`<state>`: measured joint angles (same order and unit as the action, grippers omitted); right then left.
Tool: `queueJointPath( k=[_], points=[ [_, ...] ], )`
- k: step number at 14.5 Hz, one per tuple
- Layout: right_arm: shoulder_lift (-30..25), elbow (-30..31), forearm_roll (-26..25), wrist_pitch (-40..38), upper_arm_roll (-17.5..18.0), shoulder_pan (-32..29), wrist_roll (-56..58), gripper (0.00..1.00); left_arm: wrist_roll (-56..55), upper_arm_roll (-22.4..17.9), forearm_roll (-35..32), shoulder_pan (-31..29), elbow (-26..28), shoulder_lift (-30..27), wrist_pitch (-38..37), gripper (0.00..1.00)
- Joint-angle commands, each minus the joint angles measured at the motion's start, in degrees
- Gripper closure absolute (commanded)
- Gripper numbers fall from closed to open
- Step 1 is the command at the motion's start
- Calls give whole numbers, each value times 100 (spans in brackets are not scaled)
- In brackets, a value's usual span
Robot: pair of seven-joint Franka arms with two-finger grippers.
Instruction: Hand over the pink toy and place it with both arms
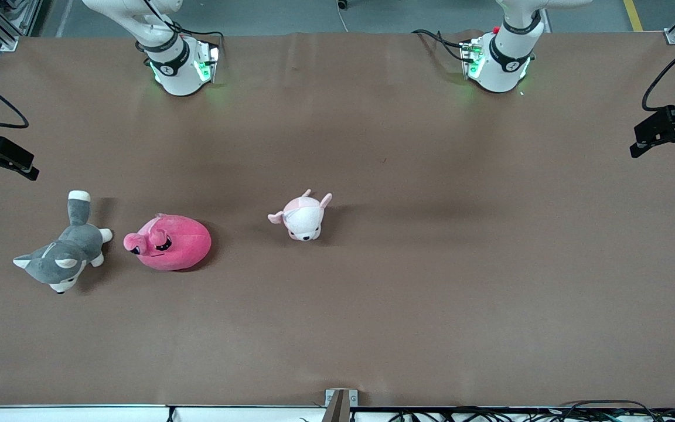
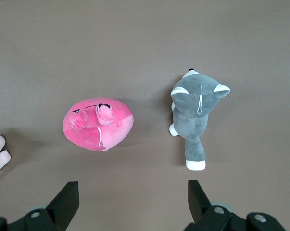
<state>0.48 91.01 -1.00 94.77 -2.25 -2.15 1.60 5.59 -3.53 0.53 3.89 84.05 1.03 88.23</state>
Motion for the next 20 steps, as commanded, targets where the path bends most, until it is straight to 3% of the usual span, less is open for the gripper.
queueJointPath(
  k=[1, 20],
  points=[
    [-162, 171, -128, 7, 14, 21, 33, 0, -14, -25, -45, 77, 15, -120, 1, 0],
    [-162, 180, -128, -37, -3, 4, 42, 0, -374, -25, 43, 77, 33, -85, 45, 0]
  ],
)
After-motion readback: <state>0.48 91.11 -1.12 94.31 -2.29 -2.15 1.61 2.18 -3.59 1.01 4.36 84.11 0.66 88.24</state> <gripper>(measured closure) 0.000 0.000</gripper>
